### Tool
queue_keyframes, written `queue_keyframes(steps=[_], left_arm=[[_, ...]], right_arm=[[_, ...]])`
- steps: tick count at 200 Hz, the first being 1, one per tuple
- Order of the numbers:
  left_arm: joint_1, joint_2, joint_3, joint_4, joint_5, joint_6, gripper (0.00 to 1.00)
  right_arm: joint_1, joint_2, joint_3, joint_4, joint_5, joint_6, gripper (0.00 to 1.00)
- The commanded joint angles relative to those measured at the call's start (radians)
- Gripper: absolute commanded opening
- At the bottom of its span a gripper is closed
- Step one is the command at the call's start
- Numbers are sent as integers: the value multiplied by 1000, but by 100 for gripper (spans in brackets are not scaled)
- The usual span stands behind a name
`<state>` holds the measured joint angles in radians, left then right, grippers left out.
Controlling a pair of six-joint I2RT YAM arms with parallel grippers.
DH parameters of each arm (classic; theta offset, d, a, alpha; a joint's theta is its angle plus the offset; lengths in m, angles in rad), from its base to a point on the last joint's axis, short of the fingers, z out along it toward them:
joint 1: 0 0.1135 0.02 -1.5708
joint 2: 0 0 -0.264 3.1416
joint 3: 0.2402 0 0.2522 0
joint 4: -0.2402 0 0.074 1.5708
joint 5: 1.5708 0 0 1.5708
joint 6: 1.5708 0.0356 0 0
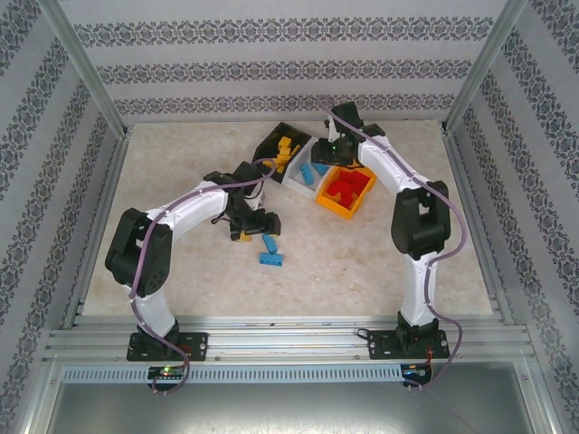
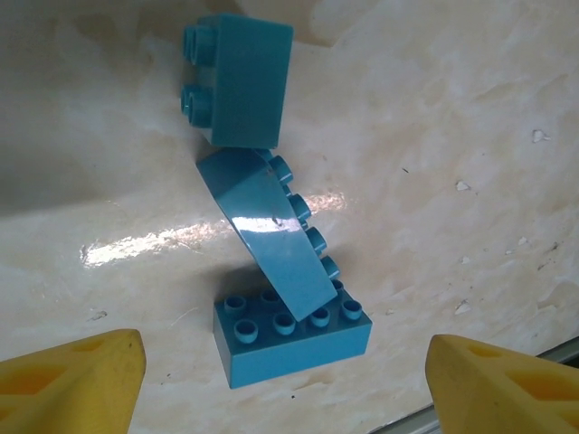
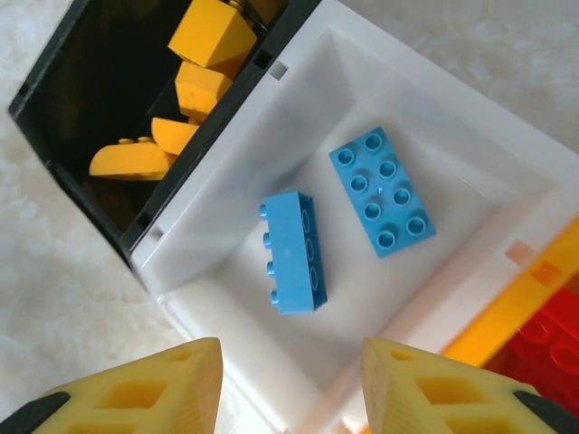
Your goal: Sort the legos into containers by color
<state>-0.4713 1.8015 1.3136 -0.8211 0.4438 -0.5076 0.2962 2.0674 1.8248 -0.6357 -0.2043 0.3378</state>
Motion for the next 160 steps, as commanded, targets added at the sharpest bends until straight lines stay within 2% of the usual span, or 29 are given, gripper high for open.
queue_keyframes(steps=[1, 89, 160], left_arm=[[-21, 37, 38, -24, 15, -20, 79], [-54, 113, 97, -68, -11, -53, 77], [-70, 148, 99, -82, -27, -77, 74]], right_arm=[[-7, -93, -76, 39, -27, -4, 46], [-8, -308, -410, 172, -53, 16, 46], [-8, -365, -495, 200, -75, 20, 46]])
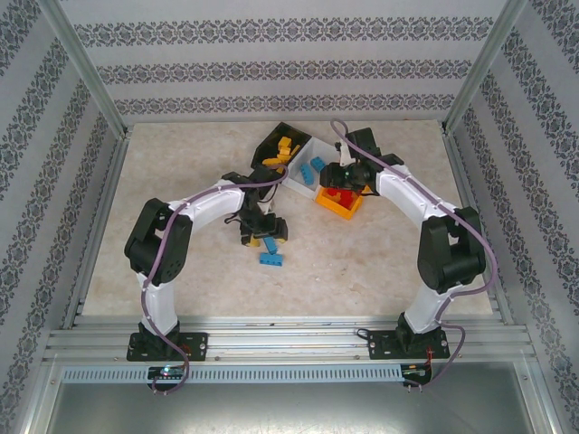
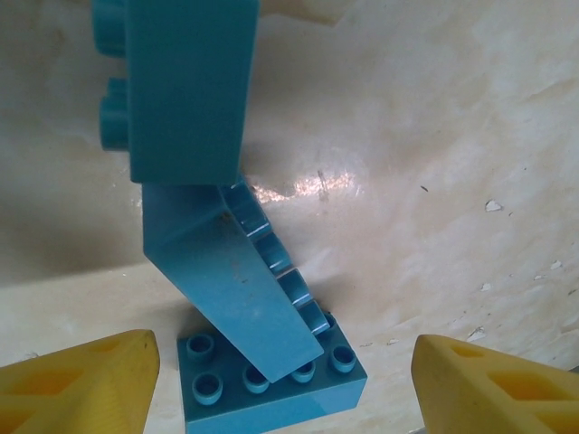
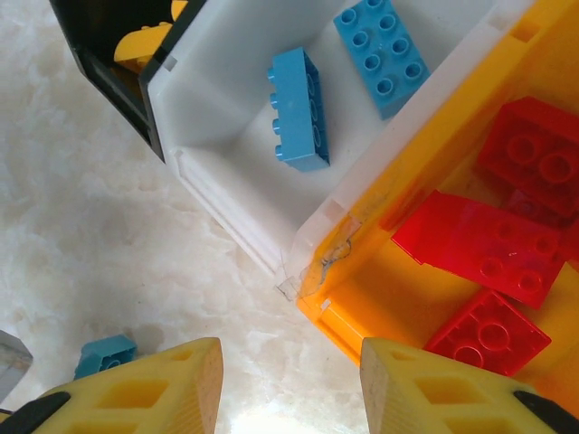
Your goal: Sort the legos into containers by color
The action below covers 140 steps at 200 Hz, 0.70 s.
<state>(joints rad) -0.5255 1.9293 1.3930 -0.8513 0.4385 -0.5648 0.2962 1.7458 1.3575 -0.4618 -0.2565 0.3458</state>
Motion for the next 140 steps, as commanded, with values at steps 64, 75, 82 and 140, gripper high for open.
queue_keyframes(steps=[64, 75, 82, 140], left_arm=[[-16, 52, 32, -69, -37, -21, 73], [-16, 58, 35, -69, -35, -19, 73], [-16, 62, 38, -68, -35, -19, 72], [-16, 76, 39, -66, -31, -16, 69]], right_arm=[[-4, -71, -90, 60, -44, 36, 46], [-5, -76, -101, 64, -44, 39, 46], [-3, -79, -108, 68, -46, 41, 46], [25, -94, -198, 84, -59, 57, 47]])
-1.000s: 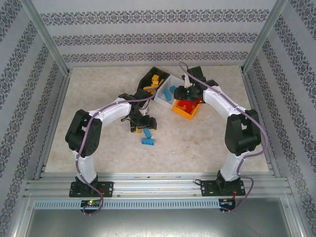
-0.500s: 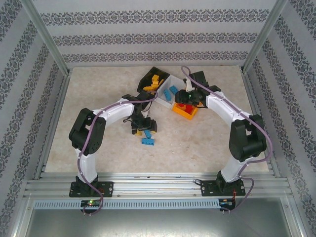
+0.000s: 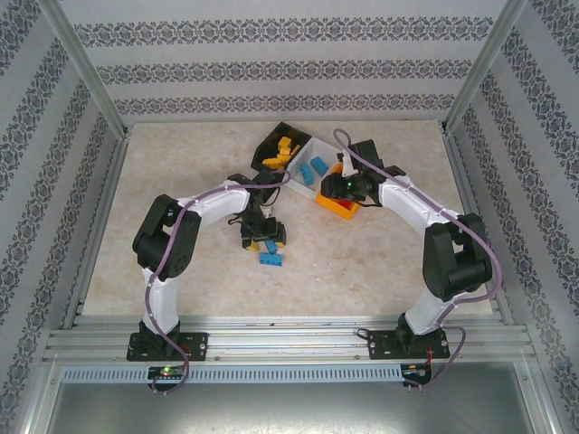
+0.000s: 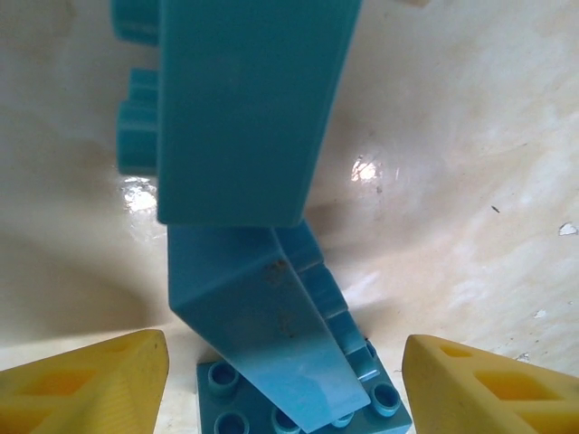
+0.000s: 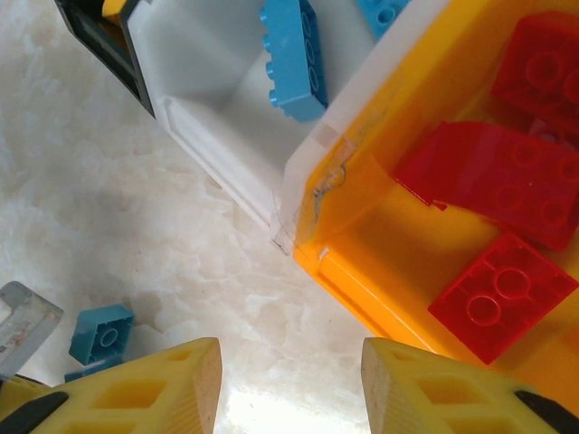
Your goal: Sort the legos into containers by color
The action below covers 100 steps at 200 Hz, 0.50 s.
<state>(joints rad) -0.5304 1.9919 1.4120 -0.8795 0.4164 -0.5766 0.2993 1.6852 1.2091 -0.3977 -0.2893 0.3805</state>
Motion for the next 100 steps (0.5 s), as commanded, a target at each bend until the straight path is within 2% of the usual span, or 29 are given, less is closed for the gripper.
queue_keyframes(steps=[1, 100], left_arm=[[-11, 13, 19, -39, -9, -5, 68], [-11, 14, 1, -21, -8, -14, 62]], right_arm=[[22, -34, -52, 21, -25, 24, 47], [193, 18, -246, 88, -22, 55, 47]])
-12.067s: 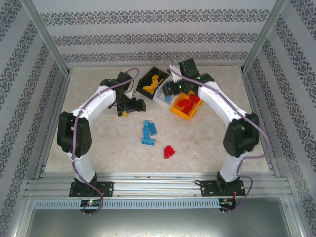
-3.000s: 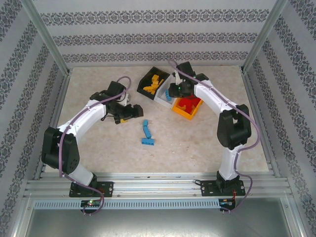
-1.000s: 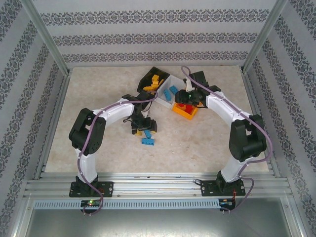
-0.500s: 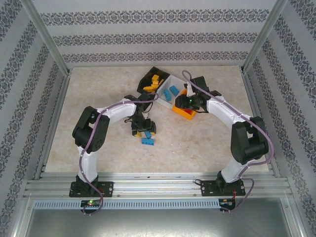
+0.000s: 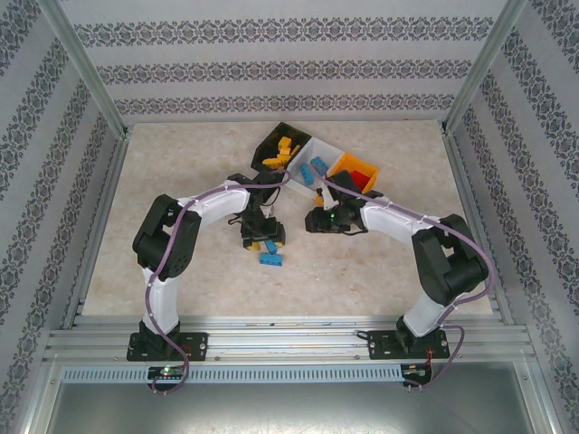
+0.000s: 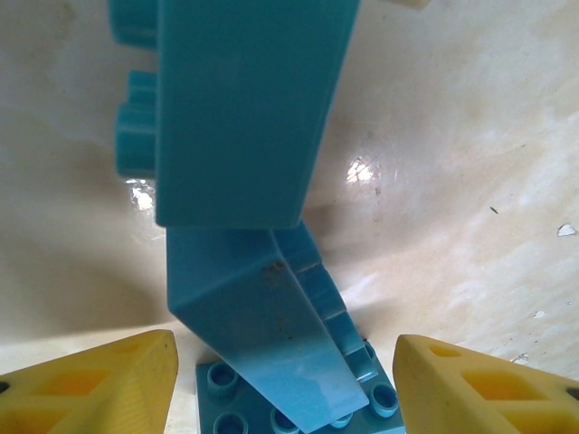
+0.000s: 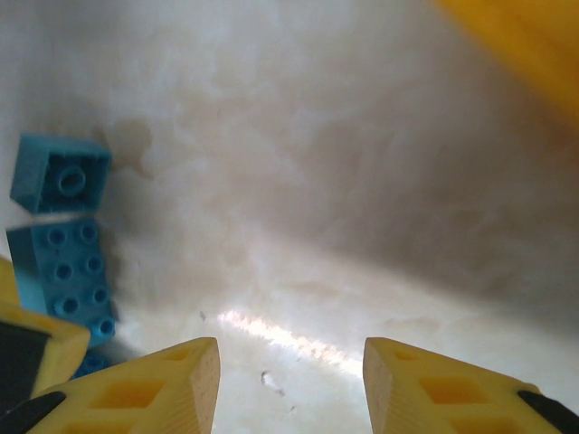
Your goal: Sort the legos into containers by color
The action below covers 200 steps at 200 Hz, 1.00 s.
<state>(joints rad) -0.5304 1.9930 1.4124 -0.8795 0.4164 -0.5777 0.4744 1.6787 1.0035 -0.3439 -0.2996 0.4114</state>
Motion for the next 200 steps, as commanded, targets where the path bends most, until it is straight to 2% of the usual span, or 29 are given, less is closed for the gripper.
queue_keyframes(steps=[1, 34, 66, 110, 200], left_arm=[[-11, 12, 0, -20, -7, -13, 62], [-13, 4, -18, -9, -4, -18, 56], [-13, 4, -27, 1, -1, -19, 42], [-13, -3, -43, 11, -5, -26, 31], [-13, -23, -54, 20, -16, -39, 22]], right_arm=[[20, 25, -42, 36, -13, 25, 47], [66, 62, -64, 48, -12, 20, 47], [99, 93, -69, 51, -13, 20, 47], [114, 111, -55, 38, -13, 3, 47], [123, 150, -1, 7, -27, -33, 47]])
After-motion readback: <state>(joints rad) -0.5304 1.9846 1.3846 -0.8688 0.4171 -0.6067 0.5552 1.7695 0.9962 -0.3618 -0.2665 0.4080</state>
